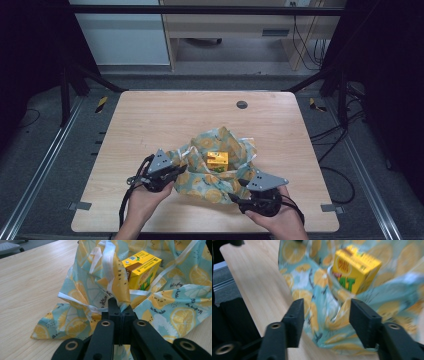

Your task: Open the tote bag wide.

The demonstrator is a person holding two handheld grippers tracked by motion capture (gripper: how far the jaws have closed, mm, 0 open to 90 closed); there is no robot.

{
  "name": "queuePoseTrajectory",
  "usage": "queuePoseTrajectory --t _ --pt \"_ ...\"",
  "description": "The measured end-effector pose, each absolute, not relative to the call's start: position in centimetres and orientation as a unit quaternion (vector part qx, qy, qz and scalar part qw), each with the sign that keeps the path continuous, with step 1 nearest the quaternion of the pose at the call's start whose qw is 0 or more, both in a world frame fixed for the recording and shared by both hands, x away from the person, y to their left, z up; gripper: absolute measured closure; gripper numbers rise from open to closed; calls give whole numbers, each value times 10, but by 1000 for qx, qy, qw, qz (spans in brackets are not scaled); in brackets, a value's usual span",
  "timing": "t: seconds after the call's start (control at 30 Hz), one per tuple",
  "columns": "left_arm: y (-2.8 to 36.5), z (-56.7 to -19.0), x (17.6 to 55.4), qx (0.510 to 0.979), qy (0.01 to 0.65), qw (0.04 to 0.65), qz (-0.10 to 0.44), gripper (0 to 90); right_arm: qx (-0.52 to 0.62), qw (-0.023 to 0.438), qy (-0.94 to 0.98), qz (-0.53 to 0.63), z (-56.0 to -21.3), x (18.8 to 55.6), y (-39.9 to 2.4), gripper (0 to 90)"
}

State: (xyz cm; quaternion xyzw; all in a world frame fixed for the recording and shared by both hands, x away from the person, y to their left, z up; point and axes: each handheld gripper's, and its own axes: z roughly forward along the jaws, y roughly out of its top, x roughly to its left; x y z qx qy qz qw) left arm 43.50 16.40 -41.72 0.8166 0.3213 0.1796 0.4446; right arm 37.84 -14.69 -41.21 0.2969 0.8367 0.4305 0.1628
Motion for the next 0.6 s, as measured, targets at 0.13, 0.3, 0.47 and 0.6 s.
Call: queuePoseTrajectory --t 0.13,0.3,0.47,0.6 --pt "164 -418 433 816 320 447 179 899 294 191 835 424 -394 381 -144 364" --pt "165 -418 428 816 317 449 182 899 310 226 822 421 -380 395 -144 282" --pt "168 -418 425 812 316 454 184 899 330 250 809 416 -374 410 -145 236" --pt "168 -418 422 815 311 453 184 899 347 256 808 401 -376 424 -146 209"
